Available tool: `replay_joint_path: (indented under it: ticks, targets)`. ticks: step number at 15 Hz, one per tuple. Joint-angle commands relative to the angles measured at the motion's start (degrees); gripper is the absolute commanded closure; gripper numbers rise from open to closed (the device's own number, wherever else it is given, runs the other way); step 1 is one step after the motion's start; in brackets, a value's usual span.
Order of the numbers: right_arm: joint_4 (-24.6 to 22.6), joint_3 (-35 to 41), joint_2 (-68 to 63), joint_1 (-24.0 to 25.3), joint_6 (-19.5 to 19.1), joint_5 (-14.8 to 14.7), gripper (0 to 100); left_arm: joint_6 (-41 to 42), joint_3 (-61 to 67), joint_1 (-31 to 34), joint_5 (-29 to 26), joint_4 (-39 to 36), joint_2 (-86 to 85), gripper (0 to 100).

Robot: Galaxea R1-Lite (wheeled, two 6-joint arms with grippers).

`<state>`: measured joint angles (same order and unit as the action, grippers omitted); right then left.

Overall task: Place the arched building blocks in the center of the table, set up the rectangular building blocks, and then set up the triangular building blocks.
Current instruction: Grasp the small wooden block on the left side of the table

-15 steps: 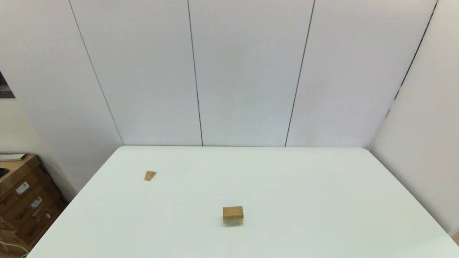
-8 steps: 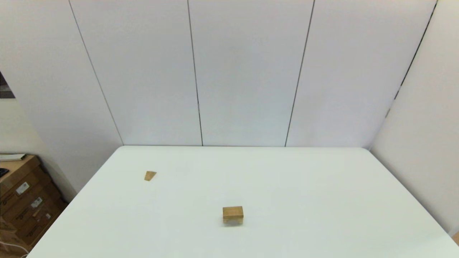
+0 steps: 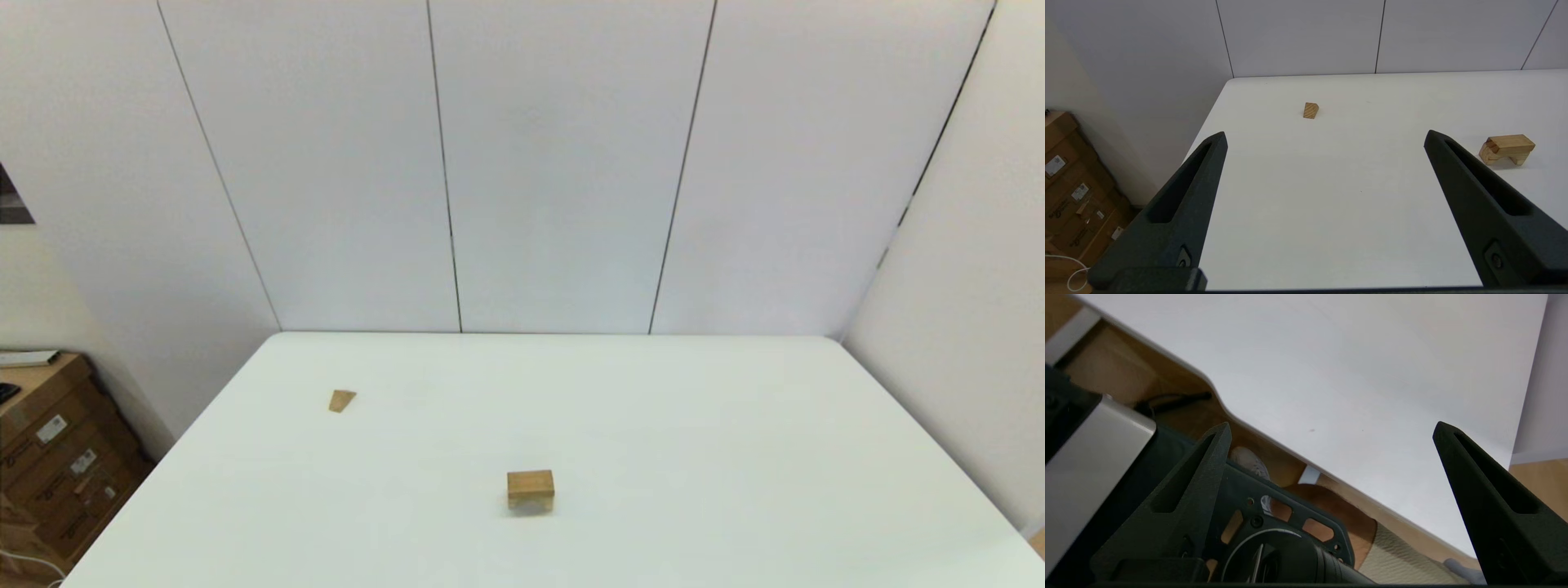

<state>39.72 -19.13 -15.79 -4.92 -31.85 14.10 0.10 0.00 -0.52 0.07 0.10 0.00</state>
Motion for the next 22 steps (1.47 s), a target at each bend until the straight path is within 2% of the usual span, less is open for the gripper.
replay_joint_path:
  ticks: [1,3,6,9,10,12,14,22]
  targets:
    - [-4.74,0.14,-0.47,-0.08,5.31,0.75,0,-0.01,0.00,0.00,0.01,-0.01,0.09,0]
    - [-9.75,0.76,-0.47,-0.08,7.33,0.84,0,-0.01,0.00,0.00,0.01,-0.01,0.09,0]
    - [-25.39,5.94,-0.47,-0.26,13.05,0.49,0,-0.01,0.00,0.00,0.01,-0.01,0.09,0]
    - [-34.53,11.39,-0.47,-0.35,13.66,0.40,0,-0.01,0.00,0.00,0.01,-0.01,0.09,0]
    - [-39.28,13.50,-0.39,-0.35,13.57,0.49,0,-0.01,0.00,0.00,0.01,-0.01,0.09,0]
    - [-45.87,16.93,-0.47,-0.35,13.40,0.66,0,-0.01,0.00,0.00,0.01,-0.01,0.09,0]
    - [-48.68,19.04,-0.47,-0.35,13.57,0.57,0,-0.01,0.00,0.00,0.01,-0.01,0.09,0]
    - [-49.21,19.13,-0.39,-0.35,13.66,0.49,0,-0.01,0.00,0.00,0.01,-0.01,0.09,0]
